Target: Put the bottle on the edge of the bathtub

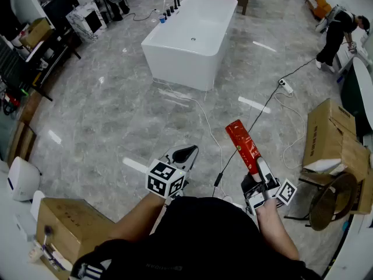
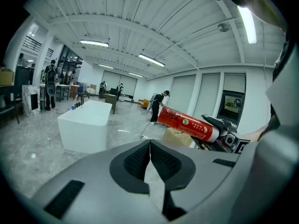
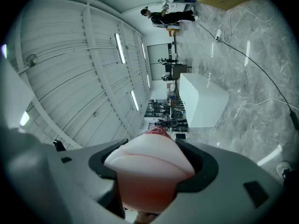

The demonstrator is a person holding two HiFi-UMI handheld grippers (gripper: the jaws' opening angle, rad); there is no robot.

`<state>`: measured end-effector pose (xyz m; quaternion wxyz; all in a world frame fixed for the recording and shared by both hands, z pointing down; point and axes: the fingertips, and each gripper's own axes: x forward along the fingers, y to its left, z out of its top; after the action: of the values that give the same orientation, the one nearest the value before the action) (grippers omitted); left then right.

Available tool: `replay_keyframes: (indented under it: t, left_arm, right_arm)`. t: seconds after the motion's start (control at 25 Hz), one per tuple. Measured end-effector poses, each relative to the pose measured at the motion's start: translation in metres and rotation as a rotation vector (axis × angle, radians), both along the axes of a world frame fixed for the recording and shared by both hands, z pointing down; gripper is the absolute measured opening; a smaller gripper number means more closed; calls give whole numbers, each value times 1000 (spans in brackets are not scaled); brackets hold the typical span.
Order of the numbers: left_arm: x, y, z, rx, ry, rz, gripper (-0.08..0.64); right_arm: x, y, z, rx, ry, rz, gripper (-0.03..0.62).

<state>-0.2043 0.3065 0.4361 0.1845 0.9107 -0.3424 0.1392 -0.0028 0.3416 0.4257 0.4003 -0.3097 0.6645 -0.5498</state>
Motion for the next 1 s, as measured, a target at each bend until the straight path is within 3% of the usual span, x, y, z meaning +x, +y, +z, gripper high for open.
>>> replay_keyframes:
  t: [1.0]
  left_arm:
    - [7, 1, -2, 8, -30, 28, 17]
  right_arm:
    - [16, 4, 0, 6, -5, 21, 317]
